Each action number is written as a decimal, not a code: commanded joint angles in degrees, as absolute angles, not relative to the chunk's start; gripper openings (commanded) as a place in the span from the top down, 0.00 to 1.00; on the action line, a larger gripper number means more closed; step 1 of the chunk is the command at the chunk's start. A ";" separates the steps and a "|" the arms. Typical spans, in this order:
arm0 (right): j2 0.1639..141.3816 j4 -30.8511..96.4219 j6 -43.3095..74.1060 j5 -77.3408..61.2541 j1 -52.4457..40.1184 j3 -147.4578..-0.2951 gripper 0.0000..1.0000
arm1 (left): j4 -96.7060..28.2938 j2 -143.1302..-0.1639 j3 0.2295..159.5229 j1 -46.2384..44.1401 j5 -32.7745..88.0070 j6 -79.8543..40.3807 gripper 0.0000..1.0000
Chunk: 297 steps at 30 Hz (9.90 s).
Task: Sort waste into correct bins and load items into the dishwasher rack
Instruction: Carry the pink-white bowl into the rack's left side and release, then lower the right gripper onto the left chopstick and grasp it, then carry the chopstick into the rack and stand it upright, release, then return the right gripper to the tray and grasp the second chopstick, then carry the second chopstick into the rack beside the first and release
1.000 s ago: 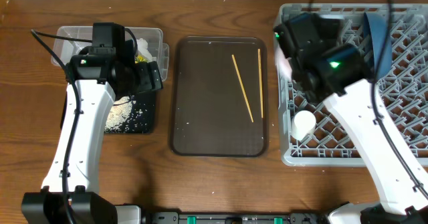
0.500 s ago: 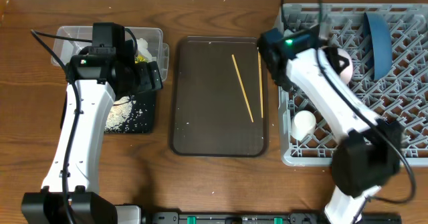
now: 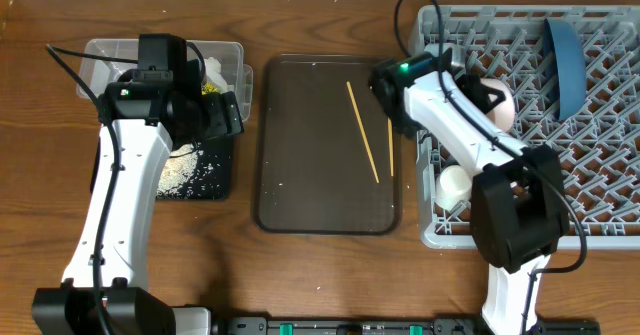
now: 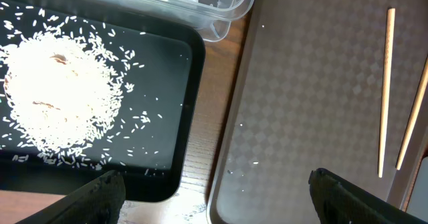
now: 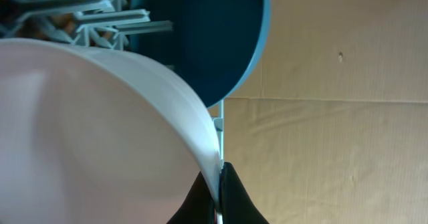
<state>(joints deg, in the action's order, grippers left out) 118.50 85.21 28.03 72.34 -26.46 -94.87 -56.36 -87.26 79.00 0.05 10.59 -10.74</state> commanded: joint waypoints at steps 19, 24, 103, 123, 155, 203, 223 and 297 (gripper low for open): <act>118.15 84.93 27.99 55.42 -31.27 -95.66 0.33 | -56.36 -86.83 80.05 0.25 10.92 -11.05 0.09; 115.59 84.88 26.04 54.52 -31.03 -98.56 0.29 | -56.36 -86.83 80.05 0.25 10.94 -11.05 0.10; 133.19 59.16 16.60 4.25 -30.81 -103.28 0.99 | -56.36 -86.83 80.05 0.25 10.94 -11.05 0.10; 105.82 79.44 12.16 8.88 -22.72 -115.79 0.99 | -56.36 -86.83 80.05 0.25 10.94 -11.05 0.10; 103.88 62.96 1.61 9.96 -1.34 -91.68 0.62 | -56.34 -86.83 80.05 0.25 10.94 -11.05 0.10; 134.87 59.13 20.99 14.79 -27.59 -110.56 0.47 | -56.36 -86.83 80.05 0.25 10.92 -11.05 0.10; 136.09 58.52 20.75 11.20 -26.15 -110.10 0.55 | -56.34 -86.83 80.05 0.25 10.94 -11.05 0.09; 114.63 72.29 -0.86 0.38 -0.03 -110.34 0.70 | -56.36 -86.83 80.05 0.25 10.94 -11.05 0.09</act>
<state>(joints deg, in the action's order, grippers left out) 115.46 71.09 -1.89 3.07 -0.05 -106.30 -56.36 -87.26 79.00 0.05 10.59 -10.74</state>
